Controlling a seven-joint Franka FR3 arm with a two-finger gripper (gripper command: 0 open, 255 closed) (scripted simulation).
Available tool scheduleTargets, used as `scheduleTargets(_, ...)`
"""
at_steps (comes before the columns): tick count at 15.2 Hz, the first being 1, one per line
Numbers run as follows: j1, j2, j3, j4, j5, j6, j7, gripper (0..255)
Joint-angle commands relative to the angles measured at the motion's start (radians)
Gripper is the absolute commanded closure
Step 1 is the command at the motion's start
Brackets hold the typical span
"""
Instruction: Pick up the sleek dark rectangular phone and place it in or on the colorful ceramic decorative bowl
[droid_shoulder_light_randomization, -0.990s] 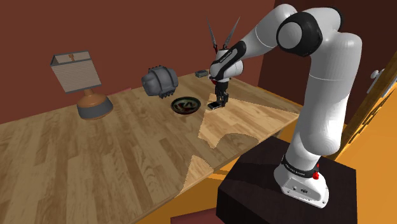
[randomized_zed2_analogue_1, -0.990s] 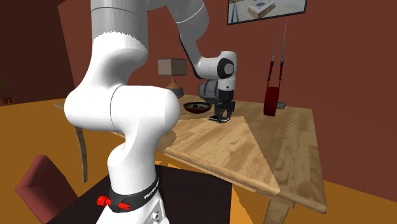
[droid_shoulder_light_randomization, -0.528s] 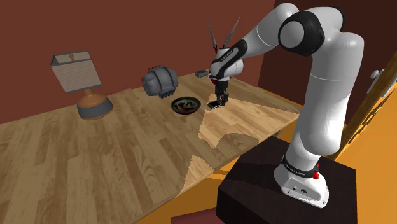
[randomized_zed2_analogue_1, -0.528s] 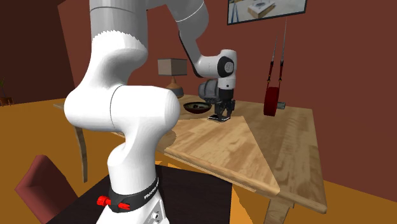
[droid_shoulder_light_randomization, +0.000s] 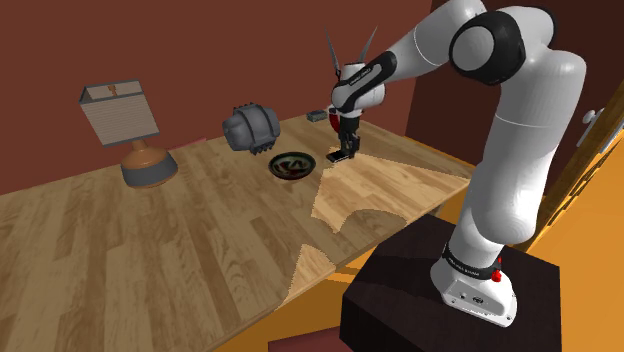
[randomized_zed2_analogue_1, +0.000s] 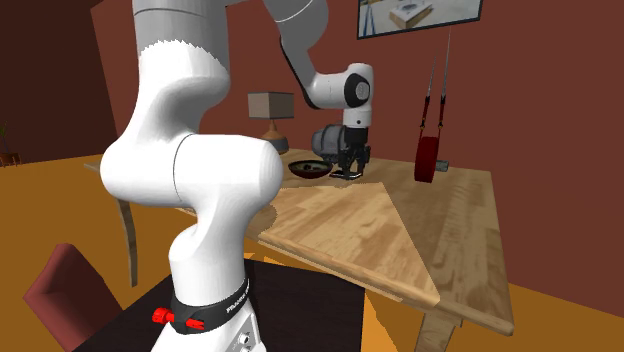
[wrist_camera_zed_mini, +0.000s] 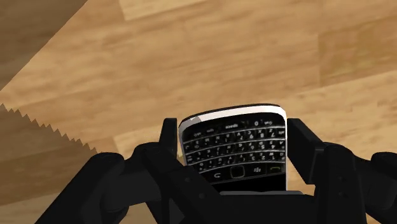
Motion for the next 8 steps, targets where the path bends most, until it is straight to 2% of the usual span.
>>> scheduleTargets(1, 0.003, -0.023, -0.001, 0.011, -0.017, -0.03, 0.013, 255)
scheduleTargets(8, 0.007, -0.073, -0.001, 0.059, -0.05, -0.12, 0.038, 255)
